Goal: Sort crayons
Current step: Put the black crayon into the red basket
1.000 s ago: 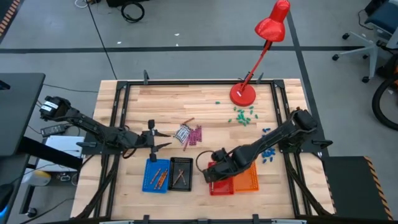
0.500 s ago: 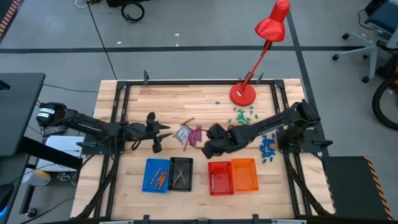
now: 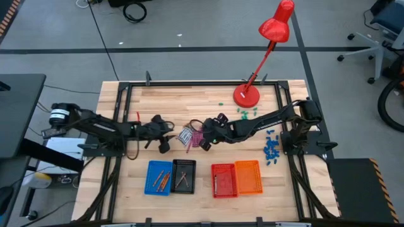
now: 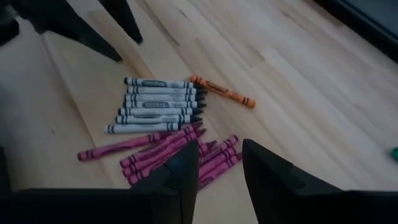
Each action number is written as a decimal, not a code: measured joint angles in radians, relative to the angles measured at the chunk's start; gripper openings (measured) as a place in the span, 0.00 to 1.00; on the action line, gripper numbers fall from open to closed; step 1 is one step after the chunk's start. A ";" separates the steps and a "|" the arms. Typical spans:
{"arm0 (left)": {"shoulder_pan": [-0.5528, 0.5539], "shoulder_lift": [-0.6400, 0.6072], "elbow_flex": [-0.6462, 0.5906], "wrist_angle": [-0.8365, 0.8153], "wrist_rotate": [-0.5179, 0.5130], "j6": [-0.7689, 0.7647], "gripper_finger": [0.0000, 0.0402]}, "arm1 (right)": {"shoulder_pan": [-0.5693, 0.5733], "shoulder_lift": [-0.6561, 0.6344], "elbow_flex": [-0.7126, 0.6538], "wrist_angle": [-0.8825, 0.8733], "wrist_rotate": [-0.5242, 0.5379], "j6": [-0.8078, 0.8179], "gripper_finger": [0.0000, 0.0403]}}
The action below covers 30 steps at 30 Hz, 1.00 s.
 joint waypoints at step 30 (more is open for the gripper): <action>0.120 0.249 0.112 0.118 0.102 -0.105 0.39 | -0.003 0.000 -0.015 0.125 -0.012 -0.230 0.32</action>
